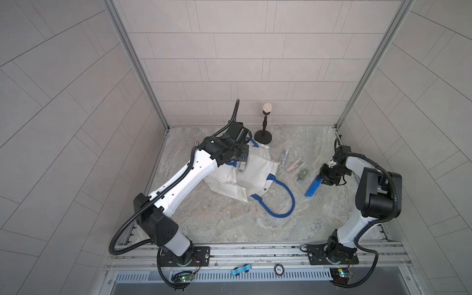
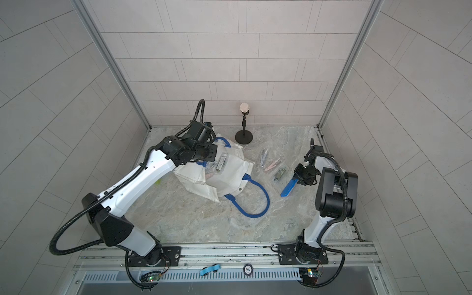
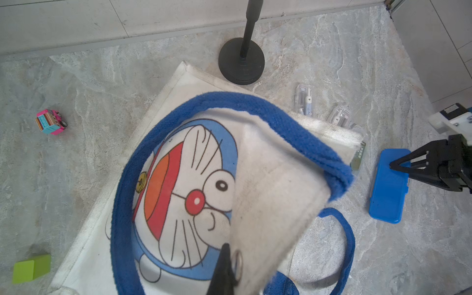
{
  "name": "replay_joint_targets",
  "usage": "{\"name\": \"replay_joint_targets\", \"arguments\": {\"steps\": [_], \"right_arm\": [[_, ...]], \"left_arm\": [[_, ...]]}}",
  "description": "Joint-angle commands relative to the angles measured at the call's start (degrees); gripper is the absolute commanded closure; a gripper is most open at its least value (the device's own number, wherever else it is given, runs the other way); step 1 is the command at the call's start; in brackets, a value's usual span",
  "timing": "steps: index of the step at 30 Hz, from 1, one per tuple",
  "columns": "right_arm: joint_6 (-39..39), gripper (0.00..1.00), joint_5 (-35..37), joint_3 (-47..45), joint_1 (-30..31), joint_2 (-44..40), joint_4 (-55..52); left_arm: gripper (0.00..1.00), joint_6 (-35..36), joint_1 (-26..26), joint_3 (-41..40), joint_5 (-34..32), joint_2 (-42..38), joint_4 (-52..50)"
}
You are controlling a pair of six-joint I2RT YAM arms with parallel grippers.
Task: Take out the compass set from the canvas bag
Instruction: Place the compass set at the center of the board, then pick up the compass set from the canvas bag.
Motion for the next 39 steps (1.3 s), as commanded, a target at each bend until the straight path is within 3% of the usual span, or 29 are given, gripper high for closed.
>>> {"name": "replay_joint_targets", "arguments": {"steps": [1, 3, 7, 9, 10, 15, 19, 21, 23, 31, 39], "right_arm": [[-0.20, 0.05, 4.07, 0.03, -1.34, -8.60, -3.78], [0.66, 0.01, 4.67, 0.88, -1.28, -13.62, -5.86], [5.28, 0.08, -2.36, 0.44, 4.14, -24.81, -3.35], [11.49, 0.15, -4.00, -0.03, 12.77, -29.00, -0.26], [15.29, 0.18, -3.34, -0.02, 19.85, -30.19, 1.70], [32.13, 0.44, 4.45, -0.10, 49.60, -29.42, 14.92], [38.49, 0.55, 7.60, 2.18, 60.83, -20.58, 23.59], [39.51, 0.61, 8.23, 3.41, 61.94, -15.69, 24.91], [40.91, 0.61, 9.04, 3.31, 61.86, -11.55, 27.22], [41.64, 0.36, 15.62, 11.72, 60.97, 5.56, 28.99], [47.08, 0.27, 17.38, 14.90, 59.36, 16.69, 39.13]], "left_arm": [[1.00, -0.01, 0.33, -0.50, 0.22, -2.45, 0.53], [1.00, -0.08, 0.36, -0.47, 0.83, -2.36, 0.54], [1.00, -0.12, 0.35, -0.54, 1.58, -1.97, 0.56], [1.00, -0.16, 0.36, -0.46, 1.55, -1.65, 0.45], [1.00, -0.27, 0.36, -0.48, 1.51, -1.40, 0.44], [1.00, -1.14, 0.36, -0.20, 1.03, -0.31, -0.26], [1.00, -2.08, 0.21, 0.07, 0.63, -0.07, -0.25], [1.00, -2.48, 0.24, -0.02, 0.30, -0.04, -0.13], [1.00, -2.65, 0.20, -0.02, 0.31, -0.16, -0.02], [1.00, -3.52, 0.24, -0.48, 0.76, -0.66, 0.28], [1.00, -3.03, 0.24, -0.29, 2.29, -0.74, 0.14]]}}
